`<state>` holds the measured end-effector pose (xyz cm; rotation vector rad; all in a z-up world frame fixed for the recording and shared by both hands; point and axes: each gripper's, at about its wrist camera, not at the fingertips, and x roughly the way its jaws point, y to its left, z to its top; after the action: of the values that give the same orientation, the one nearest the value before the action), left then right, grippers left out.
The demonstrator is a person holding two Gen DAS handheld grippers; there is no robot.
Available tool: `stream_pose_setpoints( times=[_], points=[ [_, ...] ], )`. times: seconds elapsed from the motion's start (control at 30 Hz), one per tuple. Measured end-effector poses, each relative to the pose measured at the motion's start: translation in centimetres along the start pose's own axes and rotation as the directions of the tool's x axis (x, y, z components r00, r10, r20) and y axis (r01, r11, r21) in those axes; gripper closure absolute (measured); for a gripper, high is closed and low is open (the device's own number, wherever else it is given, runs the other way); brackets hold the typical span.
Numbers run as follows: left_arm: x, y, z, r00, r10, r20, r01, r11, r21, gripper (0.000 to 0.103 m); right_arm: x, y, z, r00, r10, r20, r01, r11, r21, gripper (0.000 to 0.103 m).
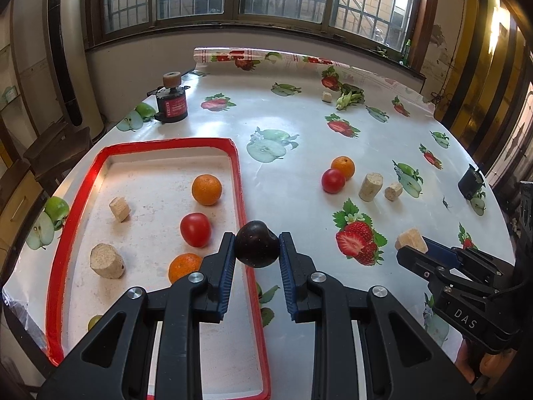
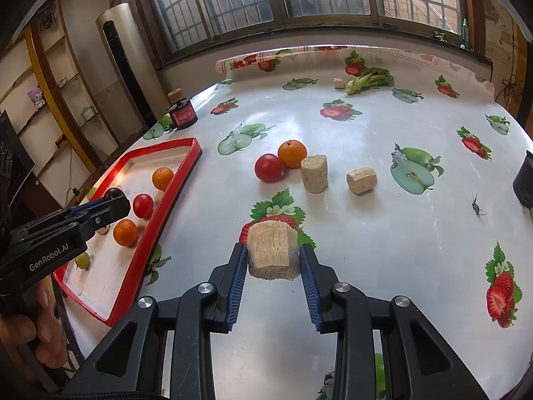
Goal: Organize fruits
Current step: 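Carry the plum and the cylindrical block over the red tray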
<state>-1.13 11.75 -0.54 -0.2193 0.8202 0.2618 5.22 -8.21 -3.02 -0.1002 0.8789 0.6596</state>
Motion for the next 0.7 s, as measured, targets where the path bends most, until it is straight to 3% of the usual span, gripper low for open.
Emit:
stream_pose_setpoints(
  times=[0.7],
  points=[
    [-1.1,6.6,-2.6,0.999,0.047,-0.021,-0.049,0.993,-0.104,0.080,1.0,6.1,-0.3,0.997,0.071,-0.031,-0.074,0.993,-0.096,0.070]
  ],
)
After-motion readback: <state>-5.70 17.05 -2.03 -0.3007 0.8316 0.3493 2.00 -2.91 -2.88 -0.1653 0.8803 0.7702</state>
